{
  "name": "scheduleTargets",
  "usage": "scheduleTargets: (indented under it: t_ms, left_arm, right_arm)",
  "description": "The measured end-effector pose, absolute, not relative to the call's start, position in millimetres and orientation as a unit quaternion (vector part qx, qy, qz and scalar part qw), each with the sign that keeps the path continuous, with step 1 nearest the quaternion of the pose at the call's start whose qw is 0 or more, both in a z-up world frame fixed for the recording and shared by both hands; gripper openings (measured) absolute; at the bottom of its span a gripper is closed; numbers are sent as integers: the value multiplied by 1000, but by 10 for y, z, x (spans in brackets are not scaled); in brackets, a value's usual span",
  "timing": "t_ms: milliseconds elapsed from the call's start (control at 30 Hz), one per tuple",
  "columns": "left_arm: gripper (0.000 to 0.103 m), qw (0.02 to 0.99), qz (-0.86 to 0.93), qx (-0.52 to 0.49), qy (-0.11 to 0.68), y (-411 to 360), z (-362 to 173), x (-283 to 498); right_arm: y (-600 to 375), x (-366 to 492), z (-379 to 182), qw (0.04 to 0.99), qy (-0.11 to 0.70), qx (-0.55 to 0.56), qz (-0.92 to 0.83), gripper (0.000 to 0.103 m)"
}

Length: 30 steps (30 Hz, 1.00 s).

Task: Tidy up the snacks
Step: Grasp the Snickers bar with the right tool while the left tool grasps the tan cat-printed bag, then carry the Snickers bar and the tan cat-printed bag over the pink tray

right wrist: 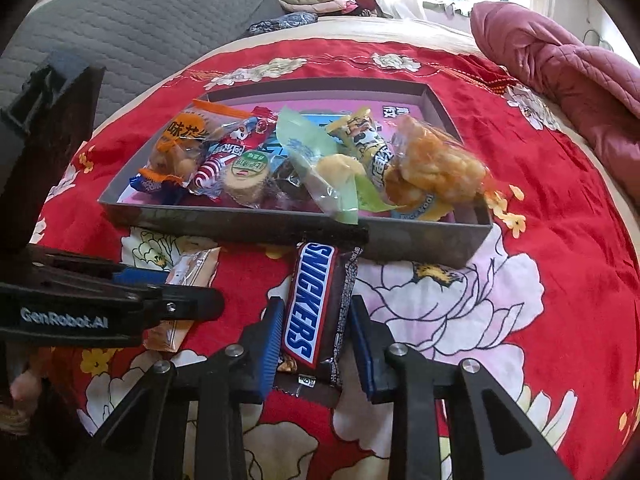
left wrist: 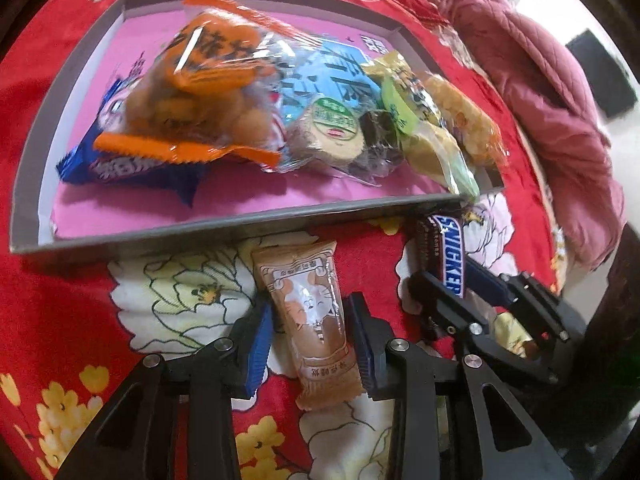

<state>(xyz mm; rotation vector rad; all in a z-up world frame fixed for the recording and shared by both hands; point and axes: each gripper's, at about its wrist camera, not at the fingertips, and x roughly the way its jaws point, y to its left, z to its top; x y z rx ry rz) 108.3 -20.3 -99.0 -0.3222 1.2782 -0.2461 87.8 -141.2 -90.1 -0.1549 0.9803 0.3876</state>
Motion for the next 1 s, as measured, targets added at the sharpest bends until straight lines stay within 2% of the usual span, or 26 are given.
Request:
scheduleTargets:
  t_ms: [133,400,1000]
  left_arm:
    - [33,790,-112,-125,589,-255,-976,1085]
    - [23,788,-122,-156,583,-143,-914,1050]
    - [23,834,-107,-158,517,87,-406,921]
  right_arm:
    - [-1445,876,-889,861,470,-62,185,33]
    - [-1474,824,-816,860,468,-41,201,33]
    - [-1421,759,-455,881,416,-22,225,33]
